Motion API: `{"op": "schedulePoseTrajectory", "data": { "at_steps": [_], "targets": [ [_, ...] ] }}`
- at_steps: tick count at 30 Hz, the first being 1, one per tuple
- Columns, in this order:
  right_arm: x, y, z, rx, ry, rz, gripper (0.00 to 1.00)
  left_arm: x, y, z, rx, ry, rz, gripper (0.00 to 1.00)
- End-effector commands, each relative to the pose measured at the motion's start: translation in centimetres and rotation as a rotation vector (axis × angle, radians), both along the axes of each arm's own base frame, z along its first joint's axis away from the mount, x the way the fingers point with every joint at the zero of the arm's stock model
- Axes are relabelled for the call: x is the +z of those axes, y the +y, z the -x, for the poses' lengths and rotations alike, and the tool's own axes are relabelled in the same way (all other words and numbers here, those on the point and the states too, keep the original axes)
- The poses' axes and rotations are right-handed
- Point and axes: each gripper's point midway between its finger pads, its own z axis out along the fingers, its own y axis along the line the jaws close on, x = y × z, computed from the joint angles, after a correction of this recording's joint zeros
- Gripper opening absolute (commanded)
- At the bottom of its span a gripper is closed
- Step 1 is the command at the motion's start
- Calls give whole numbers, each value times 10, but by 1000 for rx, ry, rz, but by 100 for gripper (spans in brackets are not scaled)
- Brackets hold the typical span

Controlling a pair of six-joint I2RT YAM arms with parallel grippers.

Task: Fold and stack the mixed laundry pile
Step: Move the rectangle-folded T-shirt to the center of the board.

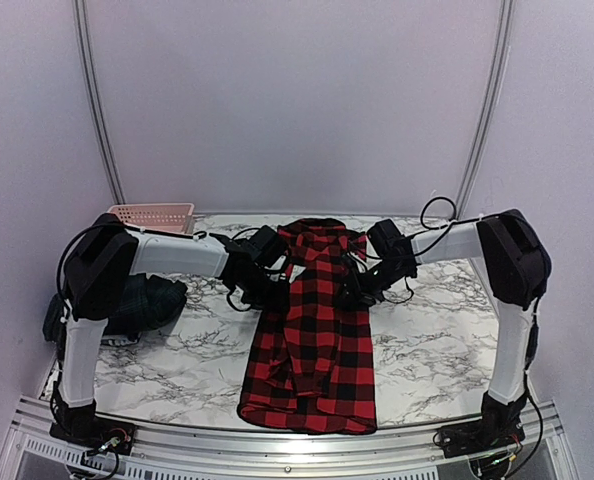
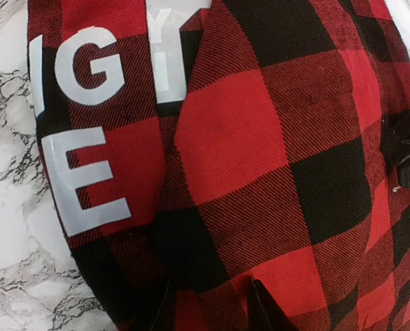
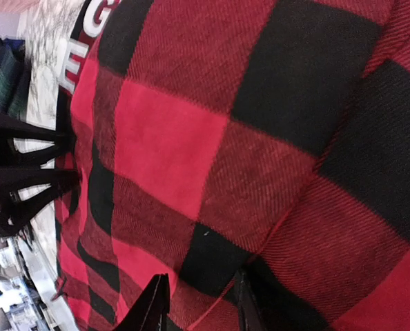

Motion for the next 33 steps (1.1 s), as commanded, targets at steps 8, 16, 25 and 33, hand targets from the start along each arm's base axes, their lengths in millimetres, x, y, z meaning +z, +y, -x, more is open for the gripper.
{"op": "schedulePoseTrajectory", "data": {
  "at_steps": [8, 16, 25, 33],
  "targets": [
    [-32, -11, -60, -41, -32, 45, 34, -39, 20, -40, 99, 50, -31, 38],
    [-1, -23, -96, -69, -86, 35, 34, -8, 24, -81, 156, -4, 46, 43],
    [90, -36, -25, -59, -112, -61, 43, 69, 44, -23, 174, -26, 180, 59],
    [60, -56, 92, -73, 33, -37, 45, 44, 63, 90, 228, 88, 199, 67]
  ]
}}
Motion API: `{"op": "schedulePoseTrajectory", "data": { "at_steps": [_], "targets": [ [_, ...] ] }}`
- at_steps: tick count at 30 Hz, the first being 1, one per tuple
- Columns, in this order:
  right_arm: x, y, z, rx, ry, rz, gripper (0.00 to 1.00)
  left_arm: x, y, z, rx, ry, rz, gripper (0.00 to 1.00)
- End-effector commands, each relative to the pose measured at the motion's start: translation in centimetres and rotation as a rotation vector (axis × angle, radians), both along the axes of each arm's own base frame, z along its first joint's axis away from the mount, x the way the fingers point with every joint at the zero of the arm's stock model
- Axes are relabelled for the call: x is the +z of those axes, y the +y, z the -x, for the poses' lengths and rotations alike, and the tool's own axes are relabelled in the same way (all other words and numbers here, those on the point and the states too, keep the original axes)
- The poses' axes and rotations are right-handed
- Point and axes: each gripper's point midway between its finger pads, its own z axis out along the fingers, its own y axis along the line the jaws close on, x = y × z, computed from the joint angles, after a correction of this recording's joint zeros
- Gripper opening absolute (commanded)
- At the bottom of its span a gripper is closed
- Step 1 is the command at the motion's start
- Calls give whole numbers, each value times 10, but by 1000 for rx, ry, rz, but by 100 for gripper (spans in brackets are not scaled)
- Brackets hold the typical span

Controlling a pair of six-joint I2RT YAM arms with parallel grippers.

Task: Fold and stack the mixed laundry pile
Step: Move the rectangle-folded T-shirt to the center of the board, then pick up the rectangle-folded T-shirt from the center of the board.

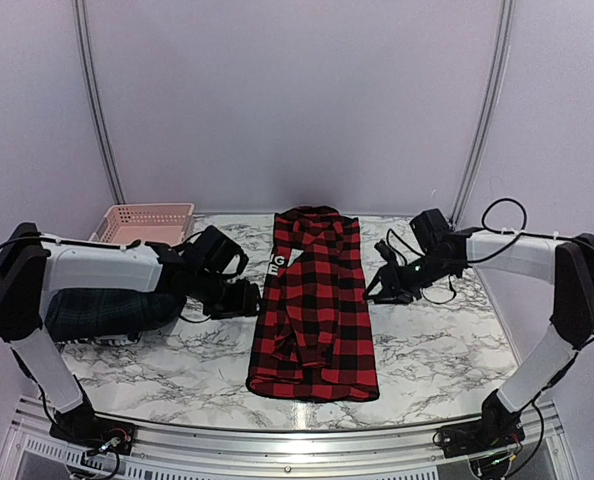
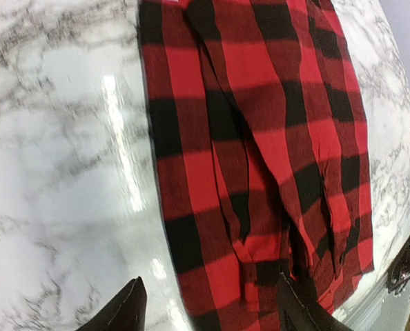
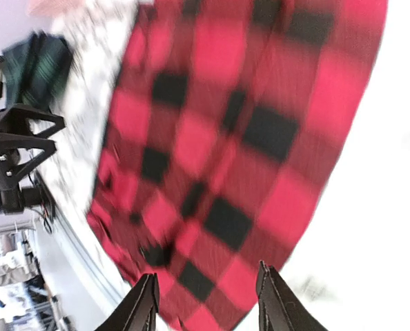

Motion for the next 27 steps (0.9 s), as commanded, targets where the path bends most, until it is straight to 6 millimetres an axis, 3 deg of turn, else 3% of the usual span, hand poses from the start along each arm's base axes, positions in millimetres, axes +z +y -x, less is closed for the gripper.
{"op": "schedulePoseTrajectory", "data": {
  "at_steps": [1, 7, 10, 21, 27],
  "targets": [
    [-30, -6, 60, -8, 135, 24, 45, -21, 0, 48, 55, 83, 35, 67],
    [-53, -16, 112, -29, 201, 40, 45, -41, 10, 94, 115, 162, 93, 67],
    [-63, -18, 123, -38, 225, 37, 45, -51, 12, 108, 123, 195, 103, 65],
    [-96, -4, 163, 8, 314, 71, 41, -67, -11, 131, 76, 248, 129, 52],
    [-100, 6, 179, 34, 338, 67, 37, -72, -18, 142, 52, 260, 119, 45]
  ]
}}
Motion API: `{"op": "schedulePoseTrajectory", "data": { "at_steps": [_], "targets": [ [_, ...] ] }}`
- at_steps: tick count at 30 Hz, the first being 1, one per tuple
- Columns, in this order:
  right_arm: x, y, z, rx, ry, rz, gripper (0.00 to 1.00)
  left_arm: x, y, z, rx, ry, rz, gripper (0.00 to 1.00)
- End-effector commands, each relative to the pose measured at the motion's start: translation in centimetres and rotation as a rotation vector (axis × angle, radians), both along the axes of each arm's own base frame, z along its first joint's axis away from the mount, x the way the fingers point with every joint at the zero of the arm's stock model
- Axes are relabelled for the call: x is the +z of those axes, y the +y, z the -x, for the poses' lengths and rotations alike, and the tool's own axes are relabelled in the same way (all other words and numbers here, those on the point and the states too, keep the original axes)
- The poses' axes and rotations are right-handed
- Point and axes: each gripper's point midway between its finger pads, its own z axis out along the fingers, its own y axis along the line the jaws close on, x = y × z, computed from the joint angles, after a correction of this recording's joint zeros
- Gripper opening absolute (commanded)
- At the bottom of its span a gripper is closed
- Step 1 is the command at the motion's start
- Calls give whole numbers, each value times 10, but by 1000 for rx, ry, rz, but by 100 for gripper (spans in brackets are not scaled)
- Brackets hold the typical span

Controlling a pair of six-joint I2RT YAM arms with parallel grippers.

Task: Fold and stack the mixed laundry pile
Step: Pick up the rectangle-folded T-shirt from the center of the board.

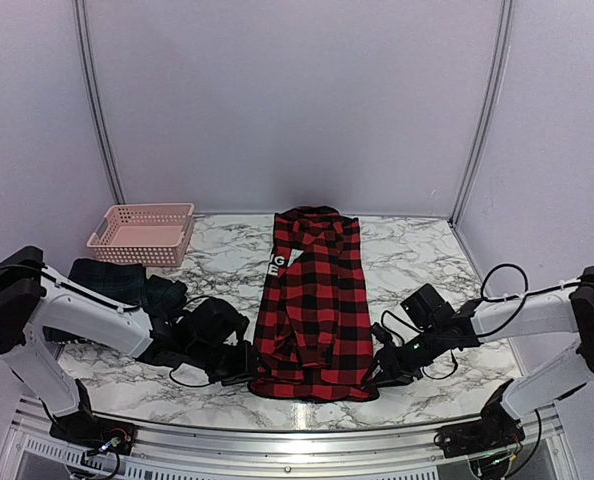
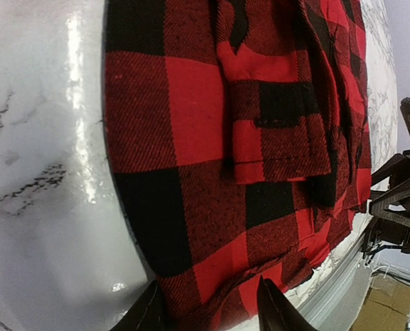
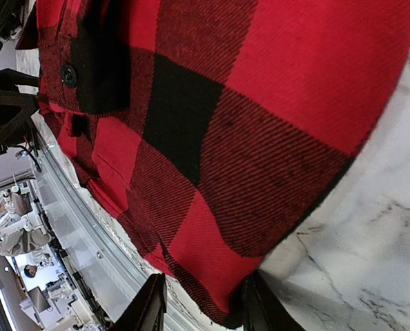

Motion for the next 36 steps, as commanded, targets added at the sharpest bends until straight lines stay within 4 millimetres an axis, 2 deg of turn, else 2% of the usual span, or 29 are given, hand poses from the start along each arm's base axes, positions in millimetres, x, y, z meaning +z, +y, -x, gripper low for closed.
{"op": "schedulePoseTrajectory", "data": {
  "at_steps": [1, 10, 15, 22, 25, 28, 33, 35, 36],
  "targets": [
    [-13, 2, 15, -6, 41, 38, 36, -17, 4, 15, -11, 45, -50, 44],
    [-16, -5, 28, -5, 63, 46, 26, -27, 19, 31, 23, 98, -79, 43],
    [-20, -16, 38, -12, 74, 68, 38, -31, 25, 40, 30, 118, -103, 50],
    [-24, -17, 43, -9, 98, 78, 42, -35, 29, 49, 33, 144, -141, 59],
    [-23, -20, 45, -14, 95, 79, 42, -34, 31, 49, 38, 140, -145, 59],
    [-21, -15, 42, -7, 85, 59, 32, -29, 21, 46, 14, 121, -133, 50],
    [0, -1, 25, 6, 12, 6, 11, -9, -8, 42, -90, 33, -94, 19],
    [8, 0, 21, 10, -18, 10, 0, -10, -7, 43, -108, 32, -126, 7],
    [13, 0, 19, 13, -31, 8, 0, -9, -8, 44, -116, 29, -128, 2]
  ]
}}
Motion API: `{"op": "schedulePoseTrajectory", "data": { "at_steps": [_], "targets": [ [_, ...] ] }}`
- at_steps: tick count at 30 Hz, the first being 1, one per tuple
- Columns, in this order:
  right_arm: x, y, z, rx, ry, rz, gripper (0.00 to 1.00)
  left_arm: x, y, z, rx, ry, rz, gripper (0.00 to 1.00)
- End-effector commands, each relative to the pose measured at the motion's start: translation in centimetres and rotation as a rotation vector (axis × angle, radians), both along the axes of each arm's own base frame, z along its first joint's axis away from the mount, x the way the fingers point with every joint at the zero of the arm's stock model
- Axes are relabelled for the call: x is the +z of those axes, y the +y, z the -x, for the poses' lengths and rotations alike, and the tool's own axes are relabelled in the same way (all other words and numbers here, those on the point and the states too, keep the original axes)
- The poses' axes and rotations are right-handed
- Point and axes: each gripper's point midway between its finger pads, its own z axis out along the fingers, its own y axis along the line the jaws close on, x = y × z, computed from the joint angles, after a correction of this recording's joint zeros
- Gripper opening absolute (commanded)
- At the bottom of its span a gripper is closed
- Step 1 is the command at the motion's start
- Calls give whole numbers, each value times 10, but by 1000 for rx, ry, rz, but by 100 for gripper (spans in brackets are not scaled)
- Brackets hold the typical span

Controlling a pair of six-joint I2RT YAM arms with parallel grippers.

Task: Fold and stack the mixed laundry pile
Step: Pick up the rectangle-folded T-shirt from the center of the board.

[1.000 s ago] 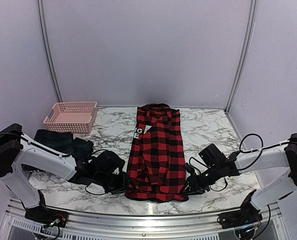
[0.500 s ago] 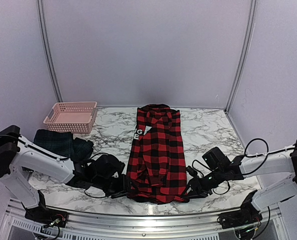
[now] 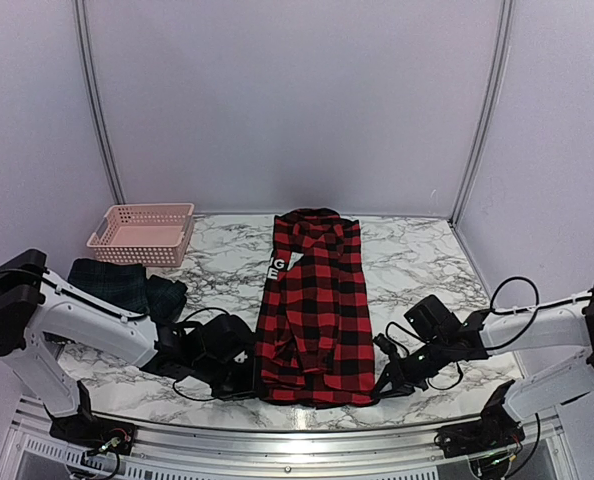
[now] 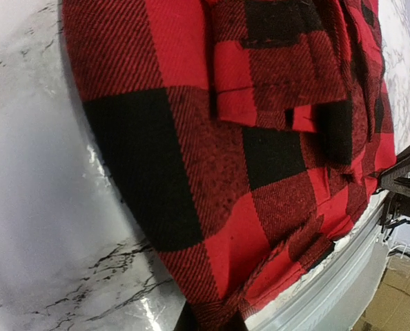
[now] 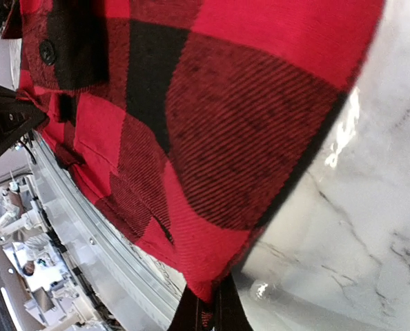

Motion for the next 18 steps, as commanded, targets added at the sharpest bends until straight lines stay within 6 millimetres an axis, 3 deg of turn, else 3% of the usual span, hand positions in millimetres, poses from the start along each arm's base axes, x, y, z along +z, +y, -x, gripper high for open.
{"op": "schedulePoseTrajectory", "data": {
  "at_steps": [1, 9, 15, 18],
  "targets": [
    [20, 2, -10, 10, -75, 15, 0, 0, 2, 6, -67, -19, -68, 0],
    [58, 8, -18, 34, -154, -29, 0, 49, -9, 0, -131, -105, -5, 0],
    [81, 18, -60, 19, -243, -10, 0, 69, -29, -29, -161, -130, 20, 0],
    [96, 19, -88, -15, -284, -29, 0, 76, -27, -54, -134, -135, 31, 0]
  ]
}}
